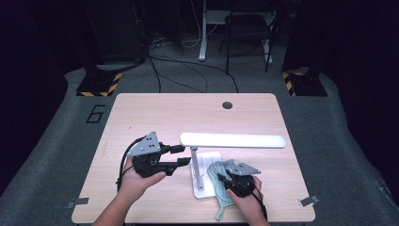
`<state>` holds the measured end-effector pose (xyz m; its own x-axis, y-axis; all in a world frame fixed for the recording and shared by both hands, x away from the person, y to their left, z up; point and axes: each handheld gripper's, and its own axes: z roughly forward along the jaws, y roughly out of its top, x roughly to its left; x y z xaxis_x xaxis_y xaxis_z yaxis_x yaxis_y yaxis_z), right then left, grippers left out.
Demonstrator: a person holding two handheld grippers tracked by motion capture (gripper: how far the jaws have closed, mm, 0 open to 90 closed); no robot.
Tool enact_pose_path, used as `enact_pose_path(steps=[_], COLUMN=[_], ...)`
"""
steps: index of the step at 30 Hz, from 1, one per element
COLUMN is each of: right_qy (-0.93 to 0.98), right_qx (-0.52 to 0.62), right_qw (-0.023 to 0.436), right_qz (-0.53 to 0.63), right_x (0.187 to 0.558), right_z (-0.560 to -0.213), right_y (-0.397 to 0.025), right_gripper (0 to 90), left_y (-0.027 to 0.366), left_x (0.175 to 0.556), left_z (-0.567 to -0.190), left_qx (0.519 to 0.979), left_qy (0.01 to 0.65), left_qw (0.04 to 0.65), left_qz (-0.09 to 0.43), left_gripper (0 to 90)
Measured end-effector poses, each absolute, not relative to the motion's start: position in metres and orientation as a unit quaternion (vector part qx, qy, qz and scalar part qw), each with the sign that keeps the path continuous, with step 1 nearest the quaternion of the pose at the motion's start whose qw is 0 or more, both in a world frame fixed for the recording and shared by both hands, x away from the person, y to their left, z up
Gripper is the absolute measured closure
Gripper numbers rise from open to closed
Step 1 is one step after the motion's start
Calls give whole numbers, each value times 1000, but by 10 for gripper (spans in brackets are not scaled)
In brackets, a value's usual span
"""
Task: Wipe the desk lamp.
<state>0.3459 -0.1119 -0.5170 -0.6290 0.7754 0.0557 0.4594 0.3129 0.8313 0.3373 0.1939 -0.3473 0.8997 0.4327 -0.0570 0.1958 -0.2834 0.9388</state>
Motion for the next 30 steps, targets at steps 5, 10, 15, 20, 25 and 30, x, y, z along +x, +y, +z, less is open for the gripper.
enact_pose_path(steps=[5,10,15,20,25,30], right_qy=[788,771,773,780,769,755], right_qx=[398,420,417,402,415,403], right_qw=[181,179,171,174,159,159], right_qz=[434,444,447,447,459,492], right_x=[347,347,347,348,350,344], right_z=[-519,-524,-522,-521,-520,-514], right_y=[-111,-115,-115,-115,-119,-117], right_gripper=[581,551,638,671,703,724], left_y=[193,194,194,194,193,194], left_x=[337,337,337,338,337,337], left_z=[-348,-348,-348,-350,-350,-350], left_qx=[793,794,793,792,792,789], left_qy=[200,197,197,200,200,200], left_qw=[566,566,567,567,568,570], left_qz=[102,103,103,102,104,107], left_gripper=[524,523,523,523,523,522])
